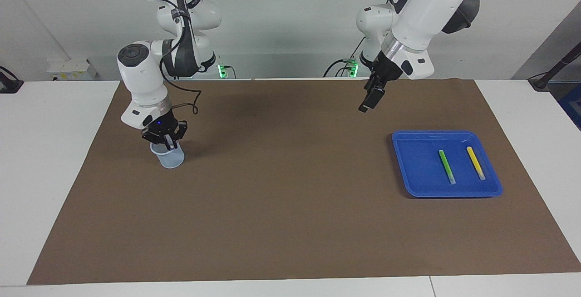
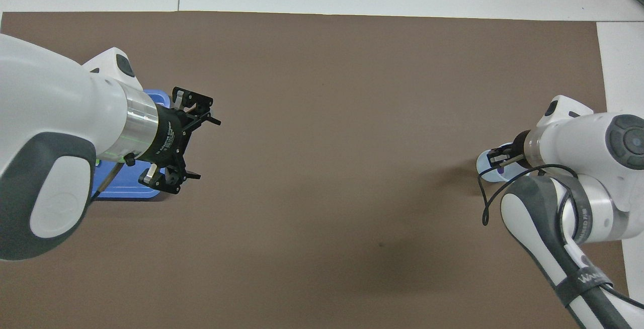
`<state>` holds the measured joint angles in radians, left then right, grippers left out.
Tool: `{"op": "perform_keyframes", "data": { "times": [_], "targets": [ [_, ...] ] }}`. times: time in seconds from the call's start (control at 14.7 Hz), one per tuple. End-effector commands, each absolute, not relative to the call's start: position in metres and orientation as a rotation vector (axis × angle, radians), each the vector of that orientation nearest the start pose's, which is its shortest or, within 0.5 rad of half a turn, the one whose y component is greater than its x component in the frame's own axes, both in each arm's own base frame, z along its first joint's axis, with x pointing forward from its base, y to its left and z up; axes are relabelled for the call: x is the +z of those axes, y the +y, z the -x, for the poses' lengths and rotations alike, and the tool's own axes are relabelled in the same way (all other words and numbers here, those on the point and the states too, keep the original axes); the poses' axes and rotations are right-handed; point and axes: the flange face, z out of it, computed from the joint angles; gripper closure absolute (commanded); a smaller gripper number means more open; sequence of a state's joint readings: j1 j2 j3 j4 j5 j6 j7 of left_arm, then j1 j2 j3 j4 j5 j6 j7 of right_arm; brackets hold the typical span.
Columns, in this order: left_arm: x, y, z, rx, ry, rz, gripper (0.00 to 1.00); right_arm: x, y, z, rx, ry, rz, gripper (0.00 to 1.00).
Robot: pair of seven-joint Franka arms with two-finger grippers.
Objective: Right arm passes pens to left for tray arrangement
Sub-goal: 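Lower the right gripper into the white cup while the left gripper rises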
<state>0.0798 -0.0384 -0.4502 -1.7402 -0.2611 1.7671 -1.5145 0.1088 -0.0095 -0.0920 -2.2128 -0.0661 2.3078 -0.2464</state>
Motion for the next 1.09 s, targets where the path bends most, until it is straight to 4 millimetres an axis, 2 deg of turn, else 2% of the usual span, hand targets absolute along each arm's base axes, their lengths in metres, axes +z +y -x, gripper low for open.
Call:
{"op": "perform_keyframes", "data": {
  "times": [0.0, 0.14, 0.41, 0.61, 1.02],
  "targets": [
    [0.579, -0.231, -0.493, 0.278, -2.001, 2.629, 0.0, 0.394, 0.0, -0.532, -0.139, -0.544, 3.171, 1.0],
    [0.571, -0.236, -0.488, 0.265, -2.052, 2.593, 0.0, 0.406, 0.0, -0.535, -0.116, -0.549, 3.173, 1.0],
    [0.57, -0.235, -0.494, 0.231, -2.359, 2.392, 0.0, 0.425, -0.001, -0.537, -0.081, -0.561, 3.171, 1.0],
    [0.569, -0.236, -0.495, 0.222, -2.388, 2.378, 0.0, 0.44, -0.002, -0.539, -0.058, -0.572, 3.17, 1.0],
    [0.569, -0.23, -0.502, 0.216, -2.563, 2.246, 0.0, 0.491, -0.005, -0.543, -0.005, -0.591, 3.172, 1.0]
  ]
}}
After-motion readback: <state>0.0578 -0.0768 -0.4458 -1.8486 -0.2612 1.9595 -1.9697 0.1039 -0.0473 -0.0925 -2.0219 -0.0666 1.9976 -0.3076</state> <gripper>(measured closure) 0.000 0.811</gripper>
